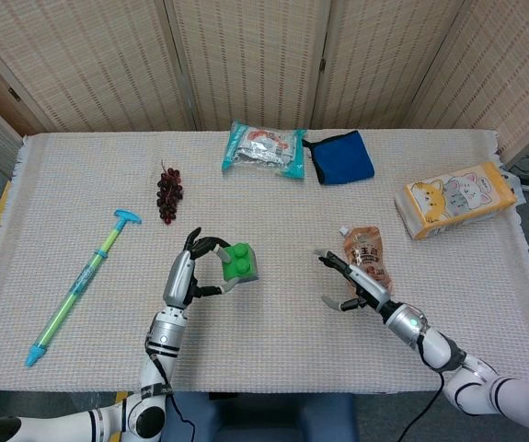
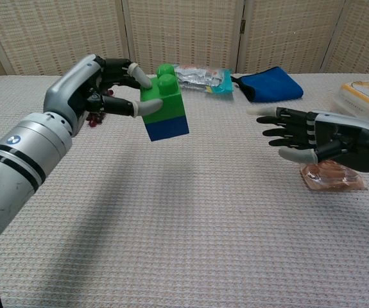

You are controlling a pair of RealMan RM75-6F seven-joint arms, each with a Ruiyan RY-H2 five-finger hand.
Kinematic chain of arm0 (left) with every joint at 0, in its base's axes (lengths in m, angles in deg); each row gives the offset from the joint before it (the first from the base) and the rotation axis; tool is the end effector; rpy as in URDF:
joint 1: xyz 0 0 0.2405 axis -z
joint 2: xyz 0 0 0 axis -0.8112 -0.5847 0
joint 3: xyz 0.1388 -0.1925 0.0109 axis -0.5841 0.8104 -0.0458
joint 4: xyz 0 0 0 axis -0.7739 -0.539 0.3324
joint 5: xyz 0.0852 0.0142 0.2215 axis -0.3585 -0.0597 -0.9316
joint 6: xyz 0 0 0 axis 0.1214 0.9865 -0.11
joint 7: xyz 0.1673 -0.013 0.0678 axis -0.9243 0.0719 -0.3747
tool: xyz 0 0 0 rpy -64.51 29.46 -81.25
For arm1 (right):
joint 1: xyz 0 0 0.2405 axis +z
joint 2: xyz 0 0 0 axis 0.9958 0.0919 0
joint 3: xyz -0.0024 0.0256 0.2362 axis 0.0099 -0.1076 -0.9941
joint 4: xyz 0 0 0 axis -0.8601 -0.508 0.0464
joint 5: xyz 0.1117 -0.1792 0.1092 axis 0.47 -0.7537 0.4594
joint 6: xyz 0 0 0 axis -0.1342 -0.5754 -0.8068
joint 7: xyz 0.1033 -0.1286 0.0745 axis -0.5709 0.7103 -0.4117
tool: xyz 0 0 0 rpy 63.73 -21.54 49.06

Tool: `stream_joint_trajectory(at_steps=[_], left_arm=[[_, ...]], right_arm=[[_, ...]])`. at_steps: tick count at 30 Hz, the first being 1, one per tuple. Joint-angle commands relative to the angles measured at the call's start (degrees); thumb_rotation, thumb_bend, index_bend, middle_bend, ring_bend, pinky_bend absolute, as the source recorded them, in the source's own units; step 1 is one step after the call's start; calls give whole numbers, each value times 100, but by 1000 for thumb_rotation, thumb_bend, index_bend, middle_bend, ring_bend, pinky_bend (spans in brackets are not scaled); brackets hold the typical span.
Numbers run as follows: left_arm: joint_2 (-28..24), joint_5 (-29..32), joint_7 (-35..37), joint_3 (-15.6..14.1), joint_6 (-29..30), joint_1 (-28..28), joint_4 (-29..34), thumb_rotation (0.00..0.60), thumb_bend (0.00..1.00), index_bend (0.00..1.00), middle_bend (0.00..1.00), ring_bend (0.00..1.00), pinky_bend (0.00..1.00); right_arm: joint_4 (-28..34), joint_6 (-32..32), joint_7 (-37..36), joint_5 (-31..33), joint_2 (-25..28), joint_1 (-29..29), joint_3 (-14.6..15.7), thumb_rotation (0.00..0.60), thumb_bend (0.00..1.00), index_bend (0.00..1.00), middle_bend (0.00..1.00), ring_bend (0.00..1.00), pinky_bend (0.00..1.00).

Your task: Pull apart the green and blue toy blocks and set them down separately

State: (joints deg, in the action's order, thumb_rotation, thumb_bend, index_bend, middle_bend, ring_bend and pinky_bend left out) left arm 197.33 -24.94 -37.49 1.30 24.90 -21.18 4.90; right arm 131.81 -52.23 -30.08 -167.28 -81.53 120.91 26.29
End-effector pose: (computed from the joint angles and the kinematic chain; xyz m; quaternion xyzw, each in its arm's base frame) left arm -0.0544 0.3401 -0.0643 -0.4261 -0.5802 -0.6462 0.2536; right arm -0.2148 -0.3414 -0.0542 0.4989 -0.7177 0.4819 0.0623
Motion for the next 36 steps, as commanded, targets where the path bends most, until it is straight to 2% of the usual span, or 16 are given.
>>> stream_joint_trajectory(at_steps=[1, 8, 11, 15, 36], left_arm=[[-21, 27, 30, 6, -14, -3, 25, 600, 414, 575, 809, 291, 0], [-80, 89, 109, 6, -137, 34, 101, 600, 411, 576, 809, 291, 0], [-99, 108, 111, 10, -158, 47, 113, 600, 411, 576, 809, 291, 0], [-127, 122, 163, -9, -178, 41, 123, 600, 410, 576, 809, 291, 0], [-63, 29, 240, -93, -173, 116, 112, 600, 409, 576, 809, 291, 0]], right_arm=[[-251, 64, -348, 34, -232, 238, 70, 600, 409, 0, 0, 0, 0], [-457, 59, -893, 111, -496, 588, -22, 600, 409, 0, 0, 0, 0], [-449, 108, -1007, 181, -536, 799, -154, 600, 409, 0, 0, 0, 0], [-379, 204, -1164, 223, -547, 940, -120, 600, 409, 0, 0, 0, 0], [-354, 435, -1030, 436, -857, 1383, -79, 600, 409, 26, 0, 0, 0]])
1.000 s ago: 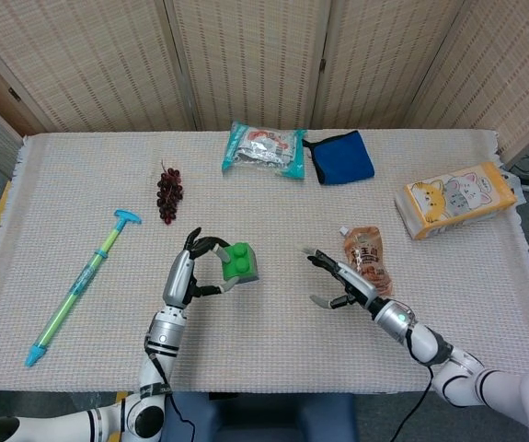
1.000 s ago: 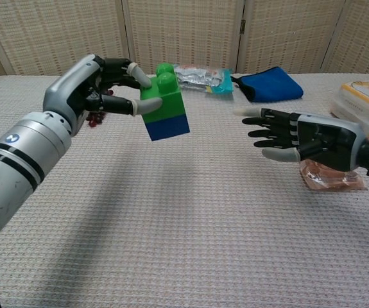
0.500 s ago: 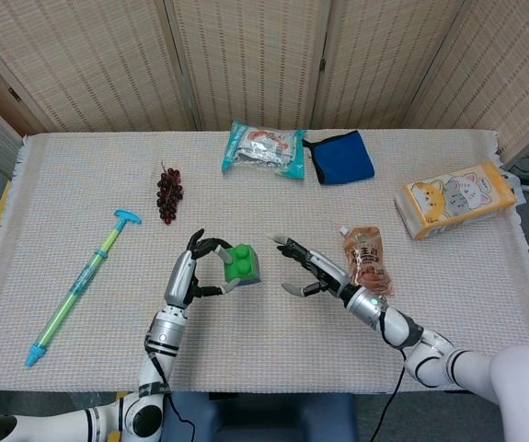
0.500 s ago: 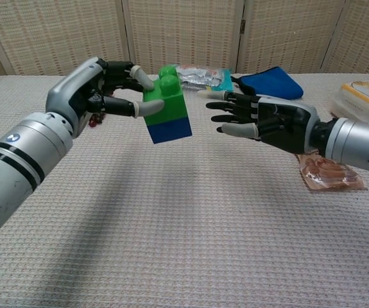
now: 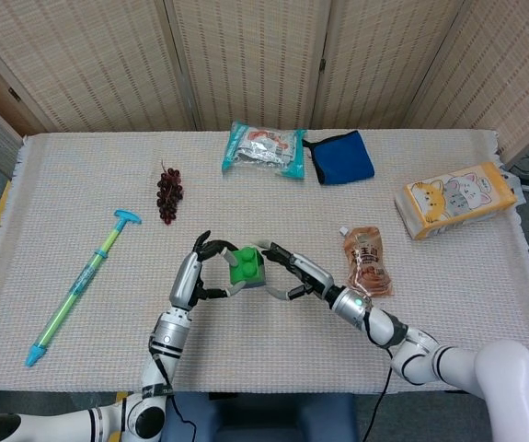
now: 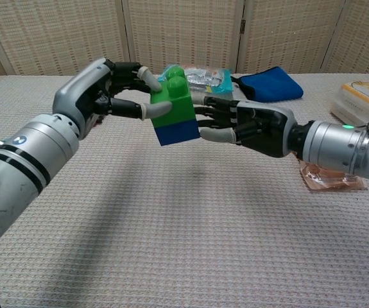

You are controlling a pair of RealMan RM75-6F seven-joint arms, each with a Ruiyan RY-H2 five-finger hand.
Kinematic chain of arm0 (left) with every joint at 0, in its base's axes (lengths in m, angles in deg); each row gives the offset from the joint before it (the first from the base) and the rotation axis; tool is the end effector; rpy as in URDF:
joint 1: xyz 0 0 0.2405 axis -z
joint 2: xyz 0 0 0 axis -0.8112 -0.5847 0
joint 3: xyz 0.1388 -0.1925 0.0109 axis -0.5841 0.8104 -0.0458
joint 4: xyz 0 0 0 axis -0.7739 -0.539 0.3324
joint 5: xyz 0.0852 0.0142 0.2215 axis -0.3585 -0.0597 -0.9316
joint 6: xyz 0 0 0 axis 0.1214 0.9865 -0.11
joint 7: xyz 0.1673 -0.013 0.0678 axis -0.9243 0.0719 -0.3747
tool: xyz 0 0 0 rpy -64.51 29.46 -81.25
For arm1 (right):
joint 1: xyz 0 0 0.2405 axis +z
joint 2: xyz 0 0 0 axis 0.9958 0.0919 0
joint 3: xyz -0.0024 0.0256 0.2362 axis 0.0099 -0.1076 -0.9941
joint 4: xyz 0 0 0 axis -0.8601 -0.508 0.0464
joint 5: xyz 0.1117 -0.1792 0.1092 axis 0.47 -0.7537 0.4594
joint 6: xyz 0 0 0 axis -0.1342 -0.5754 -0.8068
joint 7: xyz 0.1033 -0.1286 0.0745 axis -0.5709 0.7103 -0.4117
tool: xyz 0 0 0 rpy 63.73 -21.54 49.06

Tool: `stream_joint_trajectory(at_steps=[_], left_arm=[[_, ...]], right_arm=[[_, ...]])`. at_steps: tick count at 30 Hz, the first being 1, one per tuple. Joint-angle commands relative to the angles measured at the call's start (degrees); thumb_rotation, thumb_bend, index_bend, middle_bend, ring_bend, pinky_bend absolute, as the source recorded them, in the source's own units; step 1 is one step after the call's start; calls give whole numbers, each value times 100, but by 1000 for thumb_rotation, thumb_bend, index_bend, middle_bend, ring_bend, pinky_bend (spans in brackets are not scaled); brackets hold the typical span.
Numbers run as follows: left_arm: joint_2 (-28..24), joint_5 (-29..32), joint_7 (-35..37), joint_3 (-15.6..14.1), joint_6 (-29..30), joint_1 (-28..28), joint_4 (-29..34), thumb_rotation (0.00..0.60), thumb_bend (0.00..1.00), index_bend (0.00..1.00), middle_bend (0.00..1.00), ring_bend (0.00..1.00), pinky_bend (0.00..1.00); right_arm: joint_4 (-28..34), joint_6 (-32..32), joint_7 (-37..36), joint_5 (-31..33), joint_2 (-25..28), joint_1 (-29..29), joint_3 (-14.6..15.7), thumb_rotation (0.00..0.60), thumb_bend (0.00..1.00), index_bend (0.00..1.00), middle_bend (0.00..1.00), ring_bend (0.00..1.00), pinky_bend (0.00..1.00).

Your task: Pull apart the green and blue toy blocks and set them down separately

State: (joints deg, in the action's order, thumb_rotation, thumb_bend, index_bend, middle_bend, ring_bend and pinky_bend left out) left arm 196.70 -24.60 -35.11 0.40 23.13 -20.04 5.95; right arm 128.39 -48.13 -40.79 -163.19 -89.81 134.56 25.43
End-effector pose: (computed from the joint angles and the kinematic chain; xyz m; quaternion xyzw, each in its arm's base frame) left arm -0.0457 0.3363 -0.0707 -0.4323 -0.5947 -0.6405 0.2217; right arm -0.1210 -0.3724 -0.1021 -0.4726 0.7438 -0.4702 0.0478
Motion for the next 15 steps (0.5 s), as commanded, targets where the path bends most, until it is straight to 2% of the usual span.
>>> stream_joint_trajectory(at_steps=[1, 8, 13, 15], left_arm=[[0, -4, 1, -6, 2, 4, 10, 600, 409, 576, 809, 291, 0], [18, 77, 19, 12, -74, 33, 0, 600, 409, 576, 809, 291, 0], [22, 100, 36, 35, -84, 46, -29, 600, 409, 576, 809, 291, 0], [22, 100, 37, 40, -82, 50, -38, 600, 409, 576, 809, 291, 0]], right_arm=[[-17, 31, 63, 40, -45, 23, 8, 600, 409, 31, 0, 0, 0], [-19, 74, 216, 177, -154, 79, -63, 600, 408, 112, 0, 2, 0], [-1, 114, 285, 215, -165, 106, -54, 600, 409, 342, 28, 34, 0], [-4, 134, 343, 242, -175, 105, -53, 600, 409, 401, 47, 49, 0]])
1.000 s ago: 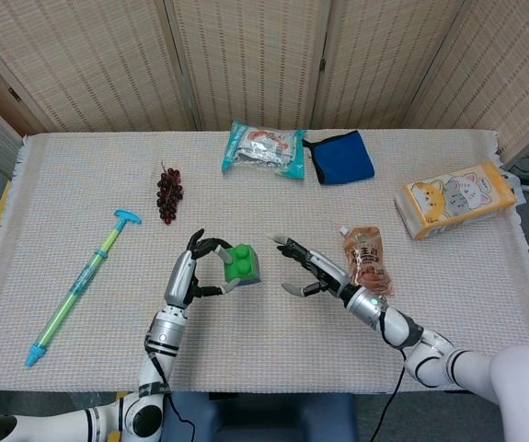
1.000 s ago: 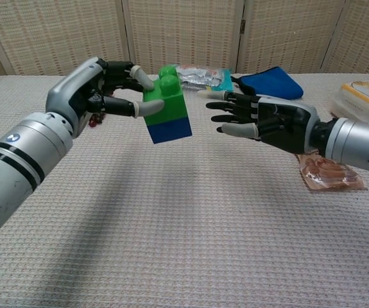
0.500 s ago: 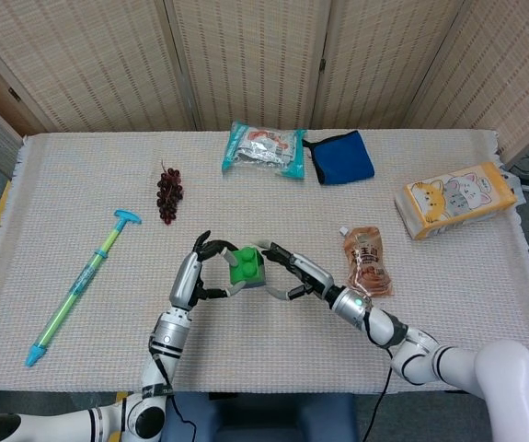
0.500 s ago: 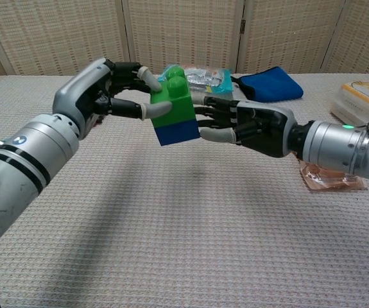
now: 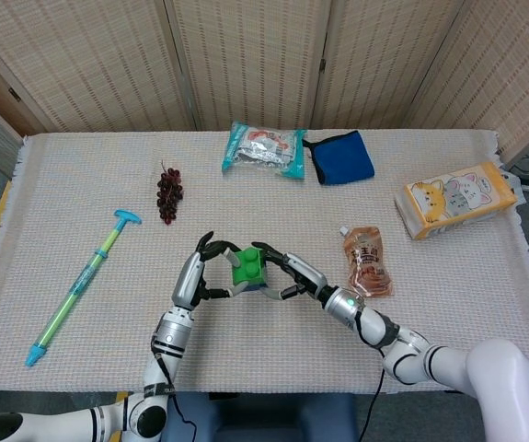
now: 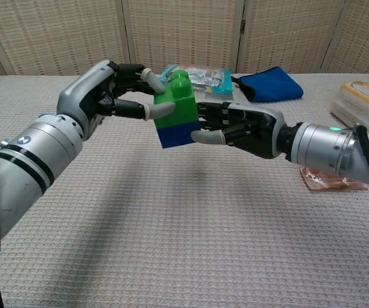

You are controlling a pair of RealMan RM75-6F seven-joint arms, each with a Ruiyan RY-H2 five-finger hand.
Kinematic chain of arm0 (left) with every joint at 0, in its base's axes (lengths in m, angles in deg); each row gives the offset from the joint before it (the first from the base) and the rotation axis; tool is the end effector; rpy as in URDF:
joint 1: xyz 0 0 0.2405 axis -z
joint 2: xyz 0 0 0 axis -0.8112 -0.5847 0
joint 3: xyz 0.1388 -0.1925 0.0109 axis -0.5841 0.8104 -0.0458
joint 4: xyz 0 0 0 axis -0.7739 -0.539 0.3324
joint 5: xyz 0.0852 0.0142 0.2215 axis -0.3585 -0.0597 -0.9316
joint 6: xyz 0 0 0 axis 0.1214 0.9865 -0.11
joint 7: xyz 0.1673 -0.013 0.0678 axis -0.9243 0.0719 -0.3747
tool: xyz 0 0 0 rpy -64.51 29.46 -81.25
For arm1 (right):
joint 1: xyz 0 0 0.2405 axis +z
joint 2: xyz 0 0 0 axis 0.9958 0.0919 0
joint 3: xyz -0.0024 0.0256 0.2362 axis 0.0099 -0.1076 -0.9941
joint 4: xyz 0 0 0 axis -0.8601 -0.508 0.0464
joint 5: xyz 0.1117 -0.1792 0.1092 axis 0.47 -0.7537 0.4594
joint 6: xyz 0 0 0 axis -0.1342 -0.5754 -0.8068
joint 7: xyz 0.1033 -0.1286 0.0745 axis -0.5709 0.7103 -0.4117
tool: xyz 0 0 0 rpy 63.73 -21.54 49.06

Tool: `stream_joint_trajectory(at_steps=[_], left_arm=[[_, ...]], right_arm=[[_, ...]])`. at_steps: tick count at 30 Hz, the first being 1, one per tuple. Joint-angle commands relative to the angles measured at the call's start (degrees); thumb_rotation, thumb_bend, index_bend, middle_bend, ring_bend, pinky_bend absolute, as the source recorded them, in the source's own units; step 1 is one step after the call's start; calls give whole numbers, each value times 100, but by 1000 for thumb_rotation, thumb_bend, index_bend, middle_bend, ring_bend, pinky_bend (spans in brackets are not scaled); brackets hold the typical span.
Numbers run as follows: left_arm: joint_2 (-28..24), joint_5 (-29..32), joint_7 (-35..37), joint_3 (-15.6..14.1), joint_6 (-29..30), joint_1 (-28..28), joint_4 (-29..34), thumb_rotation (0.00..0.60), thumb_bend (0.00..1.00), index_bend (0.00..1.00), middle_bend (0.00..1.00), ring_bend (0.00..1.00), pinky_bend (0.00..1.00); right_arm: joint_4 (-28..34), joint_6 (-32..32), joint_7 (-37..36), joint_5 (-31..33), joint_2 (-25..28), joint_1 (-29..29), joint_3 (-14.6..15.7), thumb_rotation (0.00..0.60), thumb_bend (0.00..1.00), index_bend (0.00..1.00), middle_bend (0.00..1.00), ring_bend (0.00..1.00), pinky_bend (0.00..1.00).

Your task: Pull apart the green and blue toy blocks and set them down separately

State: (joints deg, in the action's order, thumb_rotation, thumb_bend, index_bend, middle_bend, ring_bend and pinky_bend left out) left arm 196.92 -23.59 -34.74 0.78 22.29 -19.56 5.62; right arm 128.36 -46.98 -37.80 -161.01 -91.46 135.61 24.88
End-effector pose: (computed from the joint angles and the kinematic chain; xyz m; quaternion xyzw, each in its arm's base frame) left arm -0.0450 0.3386 -0.0737 -0.4295 -0.6024 -0.6364 0.2184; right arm -0.1112 -0.3727 -0.1115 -0.4769 0.7411 -0.4708 0.0417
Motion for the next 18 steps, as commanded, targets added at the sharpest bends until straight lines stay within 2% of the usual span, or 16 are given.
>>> stream_joint_trajectory(at_steps=[1, 11, 18], left_arm=[[0, -1, 4, 7, 4, 5, -6, 600, 409, 576, 809, 291, 0], [-15, -37, 54, -18, 40, -10, 34, 600, 409, 576, 809, 291, 0], [-62, -89, 128, 6, 70, -10, 127, 600, 408, 576, 809, 291, 0]], right_arm=[[0, 30, 81, 53, -17, 0, -11, 600, 409, 432, 60, 60, 0], [17, 71, 419, 269, -76, -43, -133, 600, 408, 577, 163, 151, 0], [-58, 207, 696, 375, -158, -83, -133, 600, 409, 631, 188, 172, 0]])
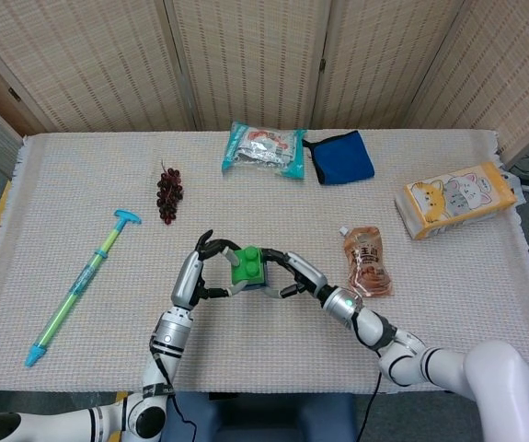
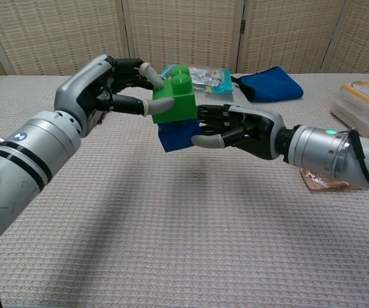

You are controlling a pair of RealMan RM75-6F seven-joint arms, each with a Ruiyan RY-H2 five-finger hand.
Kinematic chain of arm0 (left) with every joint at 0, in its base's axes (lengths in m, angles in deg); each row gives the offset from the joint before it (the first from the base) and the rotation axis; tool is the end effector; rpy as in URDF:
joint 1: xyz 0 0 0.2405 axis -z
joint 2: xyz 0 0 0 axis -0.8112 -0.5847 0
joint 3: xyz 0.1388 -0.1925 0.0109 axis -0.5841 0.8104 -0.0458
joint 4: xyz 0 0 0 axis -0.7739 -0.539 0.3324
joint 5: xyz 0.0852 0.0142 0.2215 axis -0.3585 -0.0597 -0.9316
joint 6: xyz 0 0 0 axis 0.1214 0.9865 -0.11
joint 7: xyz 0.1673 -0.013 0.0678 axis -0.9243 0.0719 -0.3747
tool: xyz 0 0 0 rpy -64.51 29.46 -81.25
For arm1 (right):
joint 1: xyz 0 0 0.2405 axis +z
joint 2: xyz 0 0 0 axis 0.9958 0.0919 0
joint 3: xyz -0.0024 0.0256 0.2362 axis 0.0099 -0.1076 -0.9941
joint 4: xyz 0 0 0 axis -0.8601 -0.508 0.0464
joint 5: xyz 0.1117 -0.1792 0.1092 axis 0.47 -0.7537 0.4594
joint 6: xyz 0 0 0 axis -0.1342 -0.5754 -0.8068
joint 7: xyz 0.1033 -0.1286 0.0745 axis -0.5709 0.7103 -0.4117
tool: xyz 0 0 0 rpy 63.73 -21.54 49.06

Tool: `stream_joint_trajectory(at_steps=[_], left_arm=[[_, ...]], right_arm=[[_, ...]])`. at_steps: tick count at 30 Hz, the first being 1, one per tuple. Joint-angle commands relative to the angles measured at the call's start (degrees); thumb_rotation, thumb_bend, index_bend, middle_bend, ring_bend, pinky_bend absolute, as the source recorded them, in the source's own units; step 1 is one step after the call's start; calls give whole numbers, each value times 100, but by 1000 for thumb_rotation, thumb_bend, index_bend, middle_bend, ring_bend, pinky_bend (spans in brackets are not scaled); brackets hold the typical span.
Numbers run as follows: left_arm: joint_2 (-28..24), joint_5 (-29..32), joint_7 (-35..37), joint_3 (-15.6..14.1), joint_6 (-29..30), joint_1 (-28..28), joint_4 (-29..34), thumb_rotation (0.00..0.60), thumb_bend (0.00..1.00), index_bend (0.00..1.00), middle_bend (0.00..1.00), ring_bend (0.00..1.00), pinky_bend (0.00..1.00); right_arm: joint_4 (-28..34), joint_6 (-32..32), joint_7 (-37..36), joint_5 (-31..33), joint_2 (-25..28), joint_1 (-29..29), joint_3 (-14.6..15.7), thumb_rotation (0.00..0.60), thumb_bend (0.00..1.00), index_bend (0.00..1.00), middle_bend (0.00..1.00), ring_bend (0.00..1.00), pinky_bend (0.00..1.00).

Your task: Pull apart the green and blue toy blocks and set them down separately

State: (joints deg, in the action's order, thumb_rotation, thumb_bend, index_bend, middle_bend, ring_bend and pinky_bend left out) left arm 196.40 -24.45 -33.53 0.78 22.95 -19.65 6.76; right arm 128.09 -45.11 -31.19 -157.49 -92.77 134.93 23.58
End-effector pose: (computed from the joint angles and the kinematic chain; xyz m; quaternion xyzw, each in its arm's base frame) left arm -0.0409 0.3369 -0.0683 -0.4232 -0.6007 -0.6460 0.2067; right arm -0.1156 -0.3766 -0.1169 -0.4827 0.7346 -0.4768 0.0043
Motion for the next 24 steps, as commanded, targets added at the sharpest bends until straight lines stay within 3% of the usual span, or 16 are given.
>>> stream_joint_trajectory(at_steps=[1, 10, 16, 24], left_arm=[[-19, -2, 10, 10, 7, -2, 29, 600, 408, 576, 809, 291, 0], [-117, -75, 41, 87, 56, 28, 58, 600, 409, 576, 809, 291, 0], [-366, -245, 246, -101, 22, -66, -46, 600, 408, 575, 809, 291, 0], [-483, -504, 990, -436, 232, -366, -928, 600, 407, 575, 809, 284, 0]], right_arm=[[-57, 23, 58, 32, -46, -24, -7, 600, 409, 634, 190, 174, 0], [-203, 12, 408, -1, -65, -104, 59, 600, 409, 642, 200, 178, 0], [-67, -142, 1632, -74, 211, -234, 154, 600, 409, 642, 200, 178, 0], [1102, 90, 3477, 223, 1368, -497, 300, 600, 409, 644, 201, 185, 0]])
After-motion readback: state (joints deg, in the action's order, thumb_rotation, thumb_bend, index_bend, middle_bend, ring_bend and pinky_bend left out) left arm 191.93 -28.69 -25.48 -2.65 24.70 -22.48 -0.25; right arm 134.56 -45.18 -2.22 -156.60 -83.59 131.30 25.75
